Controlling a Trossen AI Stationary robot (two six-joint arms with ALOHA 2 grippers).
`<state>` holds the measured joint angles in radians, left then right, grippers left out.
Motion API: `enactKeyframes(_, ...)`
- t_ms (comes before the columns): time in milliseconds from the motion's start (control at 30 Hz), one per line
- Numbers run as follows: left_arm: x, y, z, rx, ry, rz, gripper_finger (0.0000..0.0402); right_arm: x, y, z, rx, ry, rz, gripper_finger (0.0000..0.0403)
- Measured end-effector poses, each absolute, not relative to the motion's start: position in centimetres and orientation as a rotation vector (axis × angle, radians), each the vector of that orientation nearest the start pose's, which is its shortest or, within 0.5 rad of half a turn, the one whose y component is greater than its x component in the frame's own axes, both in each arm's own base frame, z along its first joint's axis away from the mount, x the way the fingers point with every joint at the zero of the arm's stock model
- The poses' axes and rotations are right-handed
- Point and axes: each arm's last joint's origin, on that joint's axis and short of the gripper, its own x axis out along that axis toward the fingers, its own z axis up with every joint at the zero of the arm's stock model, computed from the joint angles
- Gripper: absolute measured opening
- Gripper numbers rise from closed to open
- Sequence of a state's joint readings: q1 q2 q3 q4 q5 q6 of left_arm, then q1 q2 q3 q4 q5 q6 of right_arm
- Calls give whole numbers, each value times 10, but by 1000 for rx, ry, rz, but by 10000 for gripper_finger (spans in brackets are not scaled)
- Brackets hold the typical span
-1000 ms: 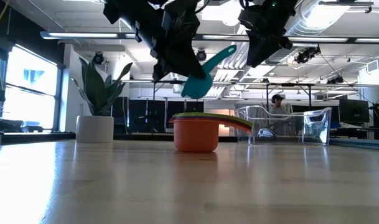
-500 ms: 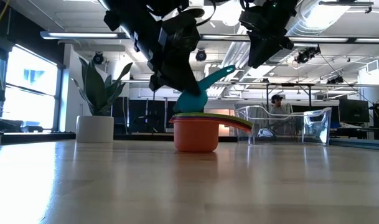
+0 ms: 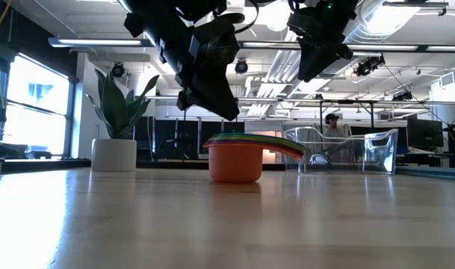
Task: Nest measuring cups in basket
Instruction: Stack the violet measuring cup on top of the light blue measuring cup
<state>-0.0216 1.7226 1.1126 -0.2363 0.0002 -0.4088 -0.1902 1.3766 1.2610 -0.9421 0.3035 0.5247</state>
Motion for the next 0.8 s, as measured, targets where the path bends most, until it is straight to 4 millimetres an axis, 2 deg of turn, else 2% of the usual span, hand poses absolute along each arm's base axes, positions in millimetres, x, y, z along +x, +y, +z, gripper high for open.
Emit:
enactKeyframes(167, 357, -5, 205, -428, 834, 134, 74, 260, -58, 311, 418, 926, -692, 98)
enactKeyframes(400, 336, -7, 238, -492, 824, 124, 69, 261, -55, 310, 445, 940, -640, 98)
enactKeyframes(633, 290, -33, 262, -455, 968, 204, 58, 261, -55, 311, 446, 934, -640, 98)
enactKeyframes(800, 263, -64, 265, -463, 1103, 213, 58, 261, -55, 311, 467, 929, -638, 98)
